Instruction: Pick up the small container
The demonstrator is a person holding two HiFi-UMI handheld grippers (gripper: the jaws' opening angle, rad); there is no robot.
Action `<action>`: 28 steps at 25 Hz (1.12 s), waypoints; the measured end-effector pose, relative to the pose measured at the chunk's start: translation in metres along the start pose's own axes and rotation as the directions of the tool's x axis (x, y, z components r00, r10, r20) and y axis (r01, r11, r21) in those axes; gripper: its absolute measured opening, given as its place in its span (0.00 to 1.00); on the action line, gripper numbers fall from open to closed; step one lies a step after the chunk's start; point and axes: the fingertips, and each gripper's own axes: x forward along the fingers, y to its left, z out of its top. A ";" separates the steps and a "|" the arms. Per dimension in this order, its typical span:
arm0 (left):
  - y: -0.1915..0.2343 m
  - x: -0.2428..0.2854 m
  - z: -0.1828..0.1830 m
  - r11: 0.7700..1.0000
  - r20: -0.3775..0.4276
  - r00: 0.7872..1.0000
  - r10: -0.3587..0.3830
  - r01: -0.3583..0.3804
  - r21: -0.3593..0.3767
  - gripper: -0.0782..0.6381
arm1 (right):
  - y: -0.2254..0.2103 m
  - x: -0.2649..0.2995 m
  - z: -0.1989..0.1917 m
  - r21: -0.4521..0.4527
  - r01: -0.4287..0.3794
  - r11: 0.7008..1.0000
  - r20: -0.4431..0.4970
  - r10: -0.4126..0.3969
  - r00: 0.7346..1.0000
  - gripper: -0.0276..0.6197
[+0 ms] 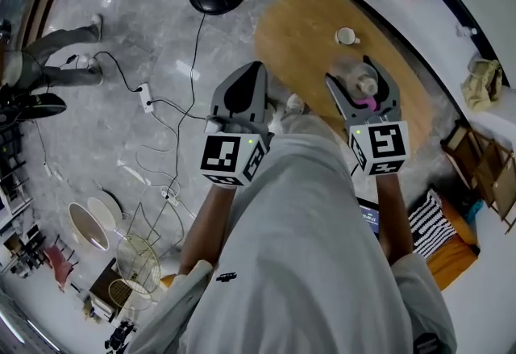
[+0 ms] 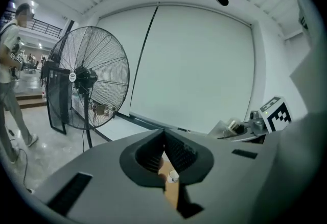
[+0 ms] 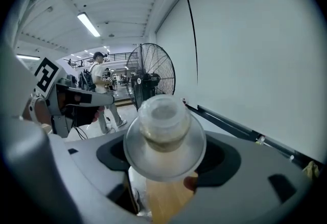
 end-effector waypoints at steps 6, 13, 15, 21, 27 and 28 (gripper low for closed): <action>-0.005 -0.001 0.016 1.000 0.028 1.000 -0.008 0.008 0.004 0.13 | 0.001 -0.021 0.007 -0.018 -0.004 1.000 0.004 0.004 1.000 0.56; -0.001 -0.017 0.040 1.000 0.088 0.996 -0.001 0.002 -0.009 0.13 | 0.003 -0.037 0.021 -0.036 0.003 0.999 0.017 -0.002 1.000 0.56; -0.003 -0.019 0.044 1.000 0.093 0.996 -0.010 0.010 -0.007 0.13 | 0.001 -0.044 0.025 -0.025 0.007 1.000 0.035 -0.006 0.999 0.56; -0.007 -0.024 0.051 1.000 0.113 0.993 -0.017 0.018 -0.006 0.13 | -0.004 -0.063 0.034 0.012 0.032 0.999 0.066 -0.033 0.997 0.56; -0.005 -0.026 0.055 1.000 0.122 0.992 -0.019 0.019 0.001 0.13 | -0.003 -0.073 0.041 0.037 0.056 0.998 0.090 -0.059 0.994 0.56; -0.004 -0.026 0.055 1.000 0.121 0.992 -0.020 0.020 0.002 0.13 | -0.003 -0.074 0.042 0.043 0.059 0.997 0.093 -0.063 0.994 0.56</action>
